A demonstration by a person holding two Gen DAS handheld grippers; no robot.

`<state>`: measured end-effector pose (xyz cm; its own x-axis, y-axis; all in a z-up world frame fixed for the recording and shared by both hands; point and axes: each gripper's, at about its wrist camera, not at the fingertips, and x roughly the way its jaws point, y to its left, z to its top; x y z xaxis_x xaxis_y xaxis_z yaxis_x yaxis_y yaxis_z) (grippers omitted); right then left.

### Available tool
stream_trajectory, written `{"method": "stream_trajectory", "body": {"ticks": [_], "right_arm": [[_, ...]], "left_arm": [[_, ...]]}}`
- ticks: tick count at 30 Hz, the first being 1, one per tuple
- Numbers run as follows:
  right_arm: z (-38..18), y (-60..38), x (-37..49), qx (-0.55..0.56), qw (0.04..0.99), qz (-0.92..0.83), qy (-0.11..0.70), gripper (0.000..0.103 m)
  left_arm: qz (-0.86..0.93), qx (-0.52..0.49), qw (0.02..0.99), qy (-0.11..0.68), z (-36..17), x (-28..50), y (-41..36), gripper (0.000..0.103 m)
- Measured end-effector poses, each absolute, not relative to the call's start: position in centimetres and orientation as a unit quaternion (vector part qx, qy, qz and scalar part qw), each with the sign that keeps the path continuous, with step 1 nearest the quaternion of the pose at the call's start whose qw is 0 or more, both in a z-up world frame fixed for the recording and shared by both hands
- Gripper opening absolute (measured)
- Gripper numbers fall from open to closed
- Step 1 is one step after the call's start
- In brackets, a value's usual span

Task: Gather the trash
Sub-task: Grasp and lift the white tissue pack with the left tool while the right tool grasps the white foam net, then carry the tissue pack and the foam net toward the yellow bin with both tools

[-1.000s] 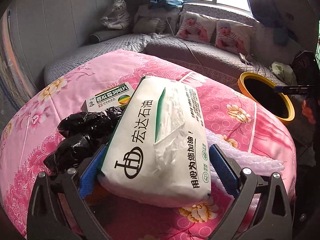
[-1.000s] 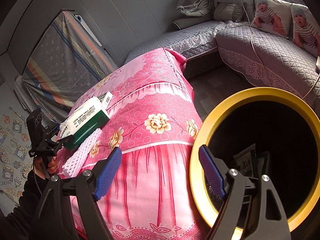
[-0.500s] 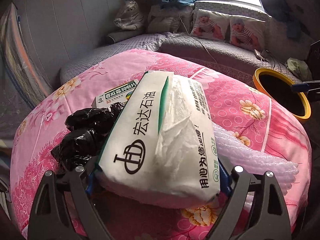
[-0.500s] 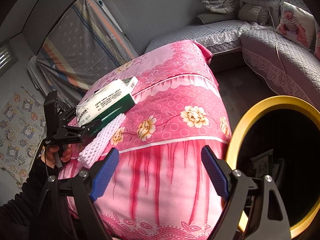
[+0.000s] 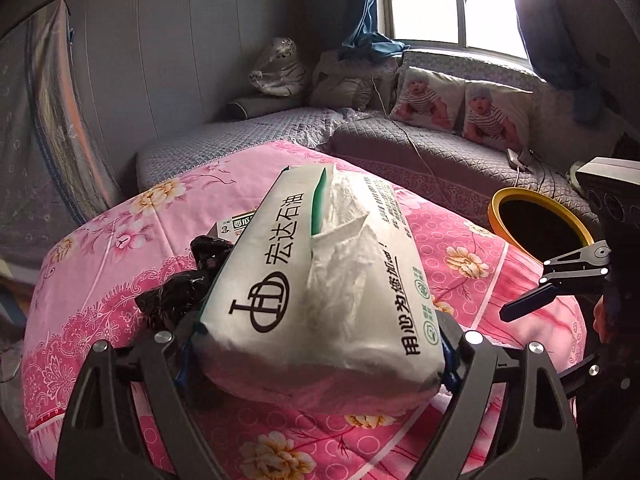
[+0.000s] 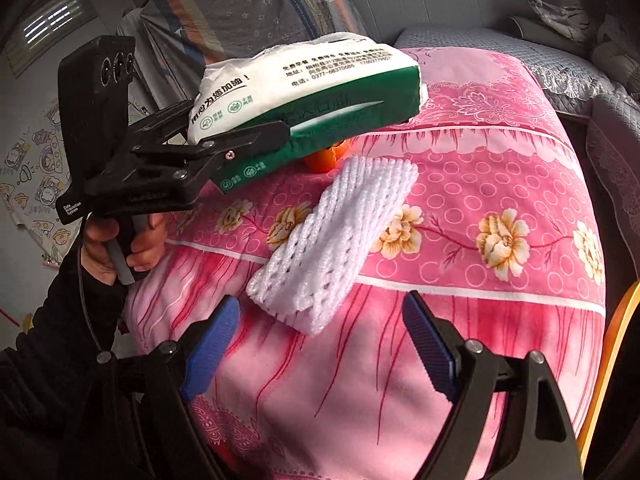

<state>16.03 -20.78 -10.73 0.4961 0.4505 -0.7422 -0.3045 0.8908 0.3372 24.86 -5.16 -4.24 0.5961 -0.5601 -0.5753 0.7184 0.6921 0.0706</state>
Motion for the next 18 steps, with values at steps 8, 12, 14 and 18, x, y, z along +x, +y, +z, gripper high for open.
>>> {"method": "stream_trajectory", "body": {"ticks": [8, 12, 14, 18], "right_arm": [[-11.8, -18.8, 18.4, 0.05, 0.858, 0.21, 0.466, 0.069], [-12.6, -18.1, 19.3, 0.041, 0.854, 0.211, 0.474, 0.046], [-12.8, -17.7, 18.9, 0.037, 0.854, 0.212, 0.474, 0.033], [-12.0, -17.7, 18.1, 0.034, 0.861, 0.218, 0.458, 0.012]], "left_arm": [[-0.35, 0.11, 0.9, 0.235, -2.8, 23.3, -3.2, 0.082], [-0.347, 0.093, 0.906, 0.223, -2.1, 22.5, -2.3, 0.082], [-0.349, 0.081, 0.907, 0.22, -1.8, 22.3, -1.6, 0.082], [-0.357, 0.042, 0.91, 0.206, -0.7, 21.4, 0.0, 0.082]]}}
